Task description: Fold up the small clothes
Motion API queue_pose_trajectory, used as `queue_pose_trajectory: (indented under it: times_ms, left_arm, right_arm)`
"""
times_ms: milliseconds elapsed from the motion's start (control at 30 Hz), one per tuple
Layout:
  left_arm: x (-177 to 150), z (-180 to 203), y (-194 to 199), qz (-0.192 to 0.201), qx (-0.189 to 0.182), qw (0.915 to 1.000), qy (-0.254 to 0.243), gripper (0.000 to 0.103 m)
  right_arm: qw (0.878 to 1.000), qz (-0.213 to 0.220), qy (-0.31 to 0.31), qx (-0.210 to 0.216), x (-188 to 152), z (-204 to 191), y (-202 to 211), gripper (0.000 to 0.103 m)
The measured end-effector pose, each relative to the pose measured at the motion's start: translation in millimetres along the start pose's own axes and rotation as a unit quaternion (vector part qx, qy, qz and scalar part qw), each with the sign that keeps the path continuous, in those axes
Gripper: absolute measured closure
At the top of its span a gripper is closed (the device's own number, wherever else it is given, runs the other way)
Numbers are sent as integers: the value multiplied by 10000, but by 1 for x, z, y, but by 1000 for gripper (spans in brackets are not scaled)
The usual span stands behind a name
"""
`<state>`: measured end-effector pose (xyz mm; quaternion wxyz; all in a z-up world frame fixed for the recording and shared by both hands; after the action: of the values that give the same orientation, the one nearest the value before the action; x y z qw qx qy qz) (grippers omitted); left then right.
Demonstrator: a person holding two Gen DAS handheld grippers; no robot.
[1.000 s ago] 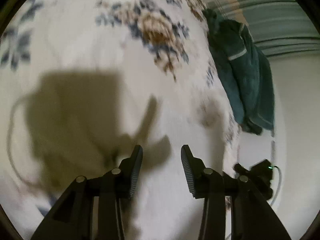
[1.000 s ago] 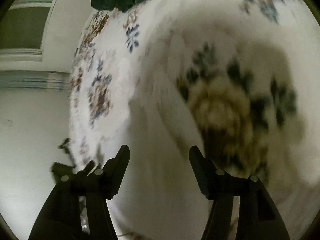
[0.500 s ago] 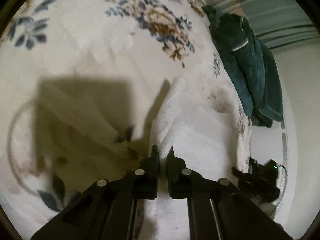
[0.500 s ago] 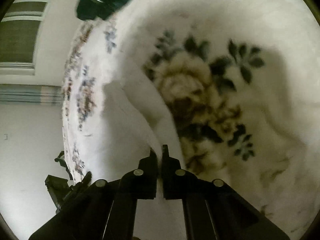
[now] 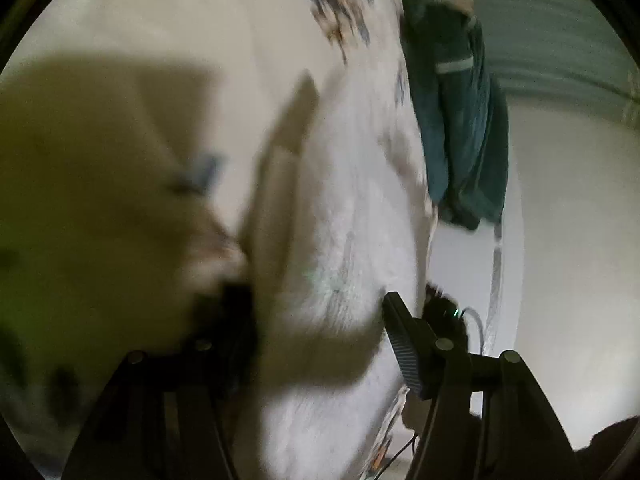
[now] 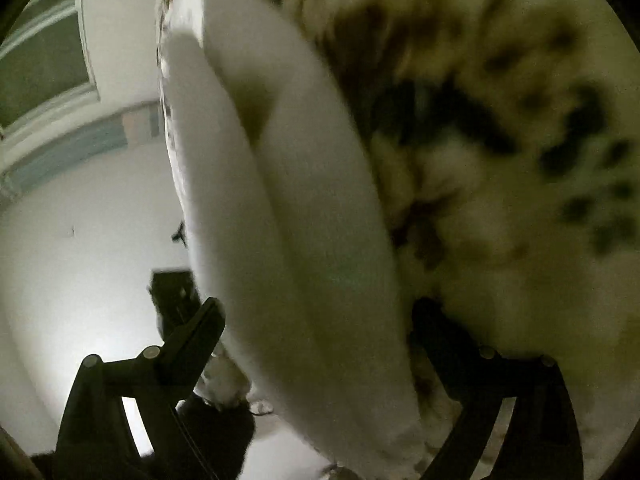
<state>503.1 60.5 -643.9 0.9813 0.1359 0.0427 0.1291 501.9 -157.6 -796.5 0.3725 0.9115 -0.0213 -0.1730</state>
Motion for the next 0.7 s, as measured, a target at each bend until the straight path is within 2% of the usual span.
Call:
queue_pose_trajectory:
  times_ms: [100,133,167,200,333,467,600,700]
  left_arm:
    - [1,6,-12,-36,-11,9999,-122,45]
    - [3,11,-13,34,-7,9998,-209,51]
    - [4,18,-12,85,36,9993,-368,71]
    - [5,22,-11,117,73,9988,-460,71]
    - [9,50,-3,257,317,9959,-802,75]
    - [28,83,15,468,278,9932,-1030,75]
    - [61,117,41,717,245,9884,-1313,75]
    - [101,142,61,924,247,9831,-1561,75]
  right_arm:
    - [10000,67,-8,54,6,-12,-10,7]
    - [9999,132,-14,42,7,-15,-11,13]
    - [9997,243,5,23,8,-19,-11,43]
    - [9995,306,-2,8,9,-21,-11,53]
    - [9980,600,162,-91,6,-43,-1,60]
    - [9954,863,412,-31,9,-82,19,61]
    - [9903,1136,791,97,32,-142,43,61]
    - [9859,1333,1001,116,60,-184,53,61]
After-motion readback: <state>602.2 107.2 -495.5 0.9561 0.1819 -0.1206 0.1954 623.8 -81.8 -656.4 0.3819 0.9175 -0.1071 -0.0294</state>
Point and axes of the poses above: each gripper's, at about its wrist camera, not at the fingertips, and y roughly against the way its jaws point, z to its right, x to its top, the point moved 6 cm from there along -y, roughly the way its jaws point, and after that the axes turned 15 degrees about -x, right-handed, at the moved point
